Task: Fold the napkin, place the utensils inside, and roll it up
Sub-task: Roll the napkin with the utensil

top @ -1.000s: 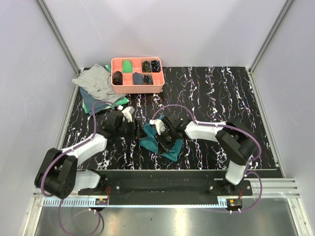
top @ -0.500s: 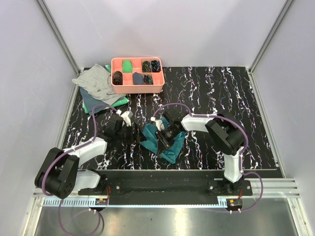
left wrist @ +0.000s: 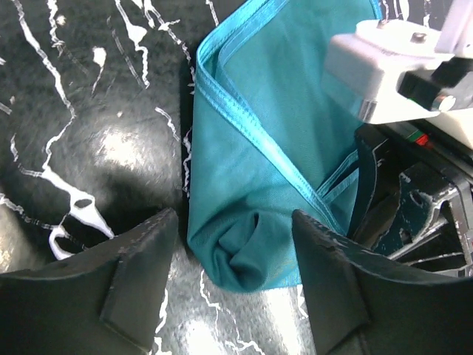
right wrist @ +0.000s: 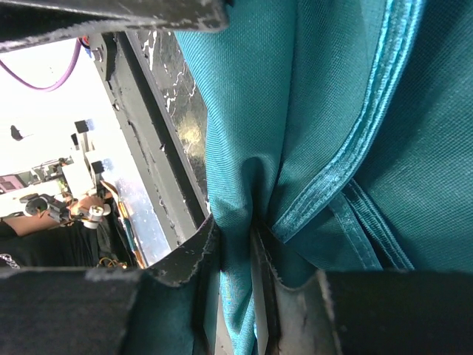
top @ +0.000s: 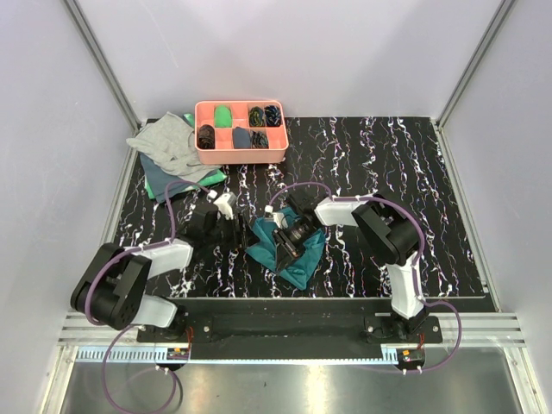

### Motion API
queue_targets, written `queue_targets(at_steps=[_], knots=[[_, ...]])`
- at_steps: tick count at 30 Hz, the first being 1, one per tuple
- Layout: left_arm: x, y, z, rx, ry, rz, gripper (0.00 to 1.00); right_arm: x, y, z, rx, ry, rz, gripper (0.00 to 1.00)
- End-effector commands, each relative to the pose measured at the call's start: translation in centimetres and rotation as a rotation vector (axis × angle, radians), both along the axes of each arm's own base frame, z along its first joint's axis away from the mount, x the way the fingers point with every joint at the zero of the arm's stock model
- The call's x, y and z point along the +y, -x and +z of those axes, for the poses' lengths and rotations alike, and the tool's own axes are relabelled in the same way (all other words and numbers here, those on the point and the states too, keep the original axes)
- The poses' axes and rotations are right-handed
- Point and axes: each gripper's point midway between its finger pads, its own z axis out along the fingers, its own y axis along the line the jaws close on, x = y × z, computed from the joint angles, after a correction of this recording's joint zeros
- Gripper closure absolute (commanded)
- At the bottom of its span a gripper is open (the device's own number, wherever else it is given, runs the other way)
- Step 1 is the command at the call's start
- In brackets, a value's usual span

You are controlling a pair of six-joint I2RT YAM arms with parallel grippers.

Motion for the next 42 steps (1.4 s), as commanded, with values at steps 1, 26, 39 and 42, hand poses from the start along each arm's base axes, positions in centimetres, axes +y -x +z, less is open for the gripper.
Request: queue_targets(at_steps=[1, 26, 39, 42], knots=[[-1.4, -0.8, 1.1, -0.091, 0.058, -0.069, 0.35, 0.1, -0.4, 0.2, 0.019, -0.014, 0.005, 0.74], [-0.5, 1.8, -1.5, 0.194, -0.005, -0.024, 1.00, 0.5, -5.3, 7.9, -0.734, 0.138, -0.099, 0.27], [-0.7, 2.3, -2.7, 0.346, -0.022, -0.018, 1.00, 4.0, -2.4, 4.4, -1.252, 0.250, 0.023, 0.21], [-0.7, 2.4, -2.7, 0.349, -0.026, -0.025, 1.00, 3.9, -3.0, 4.0, -1.320, 0.277, 0.031, 0.22]])
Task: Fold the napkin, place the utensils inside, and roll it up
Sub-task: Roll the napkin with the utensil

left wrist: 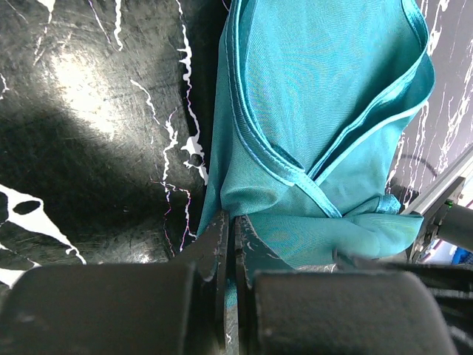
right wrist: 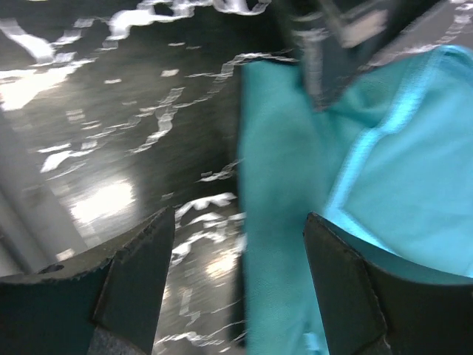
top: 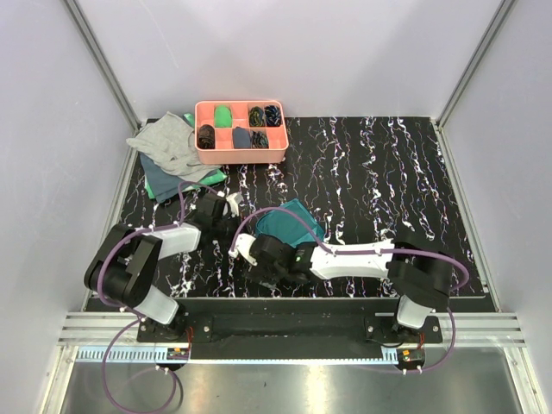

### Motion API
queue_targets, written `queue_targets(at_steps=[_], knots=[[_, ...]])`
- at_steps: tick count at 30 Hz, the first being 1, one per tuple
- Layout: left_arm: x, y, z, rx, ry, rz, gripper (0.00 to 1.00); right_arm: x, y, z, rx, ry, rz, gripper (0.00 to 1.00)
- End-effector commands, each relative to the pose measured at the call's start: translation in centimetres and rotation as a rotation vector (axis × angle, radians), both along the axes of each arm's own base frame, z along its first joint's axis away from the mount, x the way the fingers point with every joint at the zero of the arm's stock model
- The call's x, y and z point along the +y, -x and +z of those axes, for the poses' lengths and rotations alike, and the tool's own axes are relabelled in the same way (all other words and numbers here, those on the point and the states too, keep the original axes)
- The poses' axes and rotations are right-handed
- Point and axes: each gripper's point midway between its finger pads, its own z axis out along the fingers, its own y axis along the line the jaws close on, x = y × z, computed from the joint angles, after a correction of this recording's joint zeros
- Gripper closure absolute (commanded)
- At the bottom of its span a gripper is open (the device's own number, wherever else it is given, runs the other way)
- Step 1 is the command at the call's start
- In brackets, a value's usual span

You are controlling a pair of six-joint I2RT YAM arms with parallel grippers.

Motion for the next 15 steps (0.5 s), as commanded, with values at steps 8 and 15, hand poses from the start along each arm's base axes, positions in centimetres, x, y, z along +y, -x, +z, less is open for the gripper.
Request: queue_targets(at_steps=[8, 15], knots=[[0.8, 1.2, -1.6, 0.074, -0.056, -0.017, 1.00, -0.7, -3.4, -1.4, -0.210, 0.089, -0.019, 0.29], [0.3, 1.0, -1.0, 0.059, -0.035, -0.048, 1.00, -1.0, -2.7, -4.1, -0.089, 0.100, -0.020, 0.57]])
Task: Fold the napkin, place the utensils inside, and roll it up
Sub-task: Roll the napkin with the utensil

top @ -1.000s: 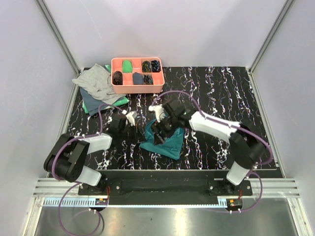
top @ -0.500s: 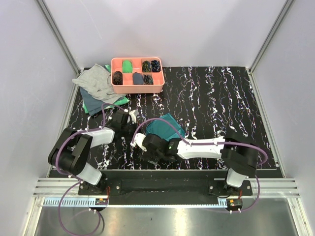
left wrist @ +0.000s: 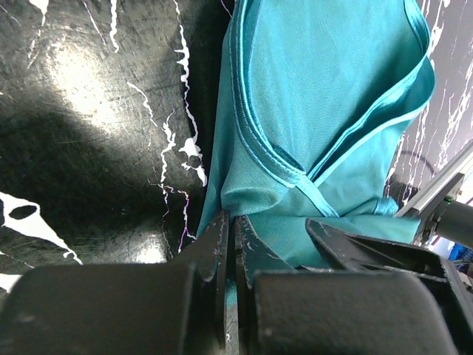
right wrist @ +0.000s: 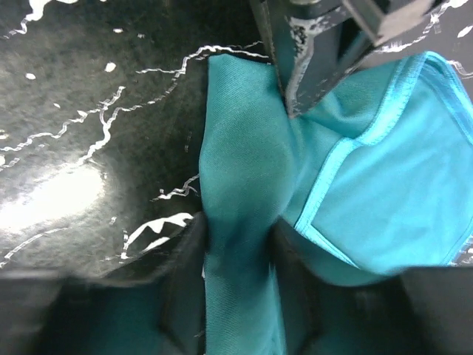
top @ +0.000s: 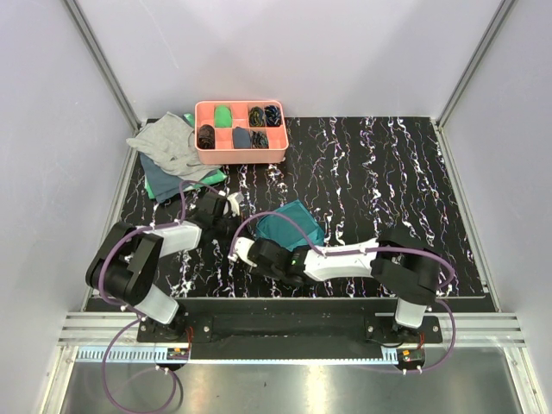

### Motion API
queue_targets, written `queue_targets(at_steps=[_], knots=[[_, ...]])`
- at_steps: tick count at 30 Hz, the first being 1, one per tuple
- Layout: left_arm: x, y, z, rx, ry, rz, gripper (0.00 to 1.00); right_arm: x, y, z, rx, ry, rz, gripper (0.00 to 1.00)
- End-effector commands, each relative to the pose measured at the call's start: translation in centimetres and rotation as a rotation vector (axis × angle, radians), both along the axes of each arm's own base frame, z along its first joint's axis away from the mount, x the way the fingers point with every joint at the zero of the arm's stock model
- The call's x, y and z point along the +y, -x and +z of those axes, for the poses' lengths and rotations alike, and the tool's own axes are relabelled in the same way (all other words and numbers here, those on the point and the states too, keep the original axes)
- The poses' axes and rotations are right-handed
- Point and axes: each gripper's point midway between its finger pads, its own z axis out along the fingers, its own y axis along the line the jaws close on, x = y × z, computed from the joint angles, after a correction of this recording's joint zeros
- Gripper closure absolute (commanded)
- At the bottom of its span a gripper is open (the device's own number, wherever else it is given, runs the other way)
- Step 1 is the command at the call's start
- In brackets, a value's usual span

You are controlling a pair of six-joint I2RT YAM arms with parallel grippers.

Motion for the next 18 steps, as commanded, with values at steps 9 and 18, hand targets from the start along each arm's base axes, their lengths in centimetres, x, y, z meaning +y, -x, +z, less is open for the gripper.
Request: queue_targets(at_steps=[9, 18], knots=[[1.1, -0.9, 1.2, -0.056, -0.046, 0.020, 0.51, 0.1, 3.7, -1.9, 0.547, -0.152, 0.036, 0.71], [4.1, -1.7, 2.2, -0.129, -0.118, 0.139, 0.33, -0.1, 4.7, -1.5, 0.826, -0.261, 0.020, 0.74]])
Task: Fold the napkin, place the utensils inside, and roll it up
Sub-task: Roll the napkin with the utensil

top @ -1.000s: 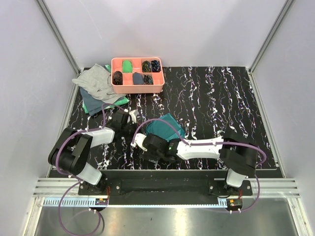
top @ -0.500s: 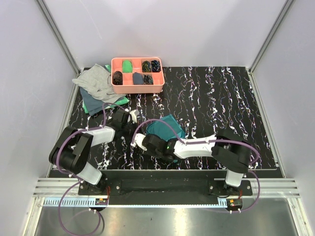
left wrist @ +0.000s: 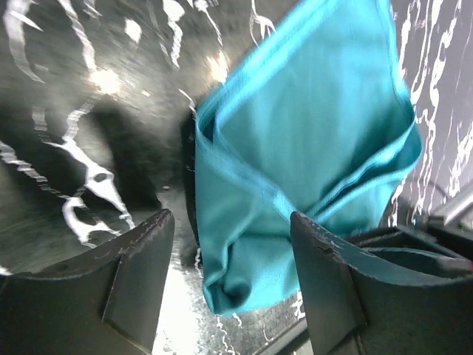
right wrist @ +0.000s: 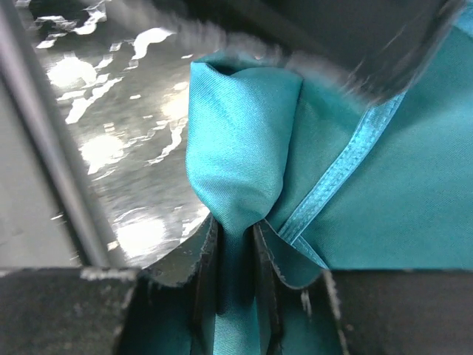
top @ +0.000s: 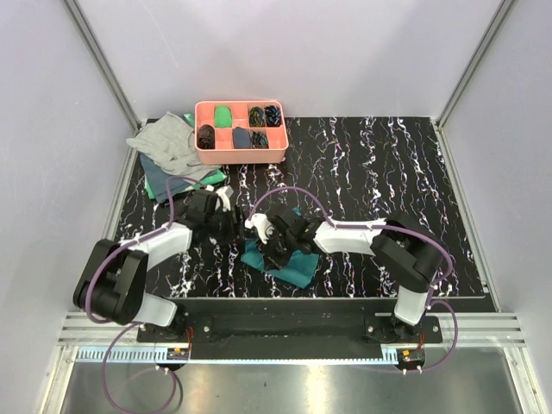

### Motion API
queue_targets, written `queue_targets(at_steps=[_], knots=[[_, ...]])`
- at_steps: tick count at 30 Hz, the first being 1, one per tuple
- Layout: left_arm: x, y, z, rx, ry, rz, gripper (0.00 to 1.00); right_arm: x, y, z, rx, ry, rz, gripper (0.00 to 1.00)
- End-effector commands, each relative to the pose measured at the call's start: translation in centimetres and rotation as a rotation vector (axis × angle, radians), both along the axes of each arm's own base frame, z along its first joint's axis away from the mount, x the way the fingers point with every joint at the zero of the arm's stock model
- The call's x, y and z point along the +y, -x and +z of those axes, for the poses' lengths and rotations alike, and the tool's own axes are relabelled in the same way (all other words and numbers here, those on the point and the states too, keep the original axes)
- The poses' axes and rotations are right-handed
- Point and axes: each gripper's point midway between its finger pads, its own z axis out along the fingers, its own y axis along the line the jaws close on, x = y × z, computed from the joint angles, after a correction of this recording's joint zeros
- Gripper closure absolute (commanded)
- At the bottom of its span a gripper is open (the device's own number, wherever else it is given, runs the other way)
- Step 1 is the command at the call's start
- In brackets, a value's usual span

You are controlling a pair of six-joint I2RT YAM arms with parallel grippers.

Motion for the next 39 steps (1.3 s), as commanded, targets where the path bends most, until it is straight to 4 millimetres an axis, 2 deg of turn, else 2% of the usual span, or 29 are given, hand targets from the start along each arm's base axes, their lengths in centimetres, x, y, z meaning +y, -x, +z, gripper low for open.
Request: queue_targets(at_steps=[1, 3, 4, 6, 7, 13, 20, 27, 30, 31, 33, 34, 37, 38, 39], knots=[[1.7, -0.5, 0.7, -0.081, -0.042, 0.067, 0.33, -1.1, 3.6, -1.2, 0.276, 0.004, 0.044, 0.73], [1.9, 0.3, 0.3, -0.088, -0.027, 0.066, 0.33, -1.0, 3.5, -1.0, 0.325, -0.023, 0.052, 0.73], [1.4, 0.3, 1.2, -0.127, 0.012, 0.052, 0.33, -0.9, 3.5, -1.0, 0.340, -0.032, 0.056, 0.73], [1.1, 1.0, 1.2, -0.147, 0.049, 0.037, 0.33, -0.8, 3.3, -0.9, 0.413, -0.051, 0.035, 0.73], [0.7, 1.1, 2.1, -0.179, 0.084, 0.017, 0.33, -0.8, 3.3, -0.9, 0.437, -0.058, 0.034, 0.74], [-0.3, 2.4, 2.5, -0.199, 0.161, -0.031, 0.33, -0.8, 2.7, -1.5, 0.611, -0.106, 0.021, 0.74], [-0.3, 2.8, 0.5, -0.140, 0.154, -0.032, 0.38, -1.1, 1.7, -2.2, 0.680, -0.128, 0.003, 0.75], [-1.0, 3.1, 0.0, -0.120, 0.180, -0.058, 0.57, -1.4, 1.2, -2.8, 0.696, -0.124, -0.018, 0.74], [-1.2, 3.3, 0.0, -0.119, 0.187, -0.074, 0.64, -1.5, 1.1, -3.0, 0.700, -0.122, -0.024, 0.71], [-1.2, 3.5, -0.1, -0.110, 0.189, -0.078, 0.70, -1.5, 0.9, -2.9, 0.697, -0.123, -0.029, 0.70], [-1.3, 3.7, -0.4, -0.094, 0.191, -0.084, 0.76, -1.5, 0.4, -2.6, 0.673, -0.127, -0.039, 0.66], [-1.3, 3.8, -0.5, -0.086, 0.192, -0.088, 0.83, -1.4, 0.1, -2.5, 0.659, -0.126, -0.046, 0.61], [-1.2, 4.0, -0.9, -0.063, 0.183, -0.085, 0.92, -1.4, -0.9, -1.0, 0.621, -0.146, -0.060, 0.56], [-1.2, 4.0, -0.9, -0.061, 0.184, -0.084, 0.99, -1.2, -1.3, -0.3, 0.597, -0.156, -0.062, 0.53], [-1.2, 4.0, -1.0, -0.056, 0.180, -0.081, 1.00, -1.2, -1.5, 0.1, 0.585, -0.156, -0.067, 0.50]])
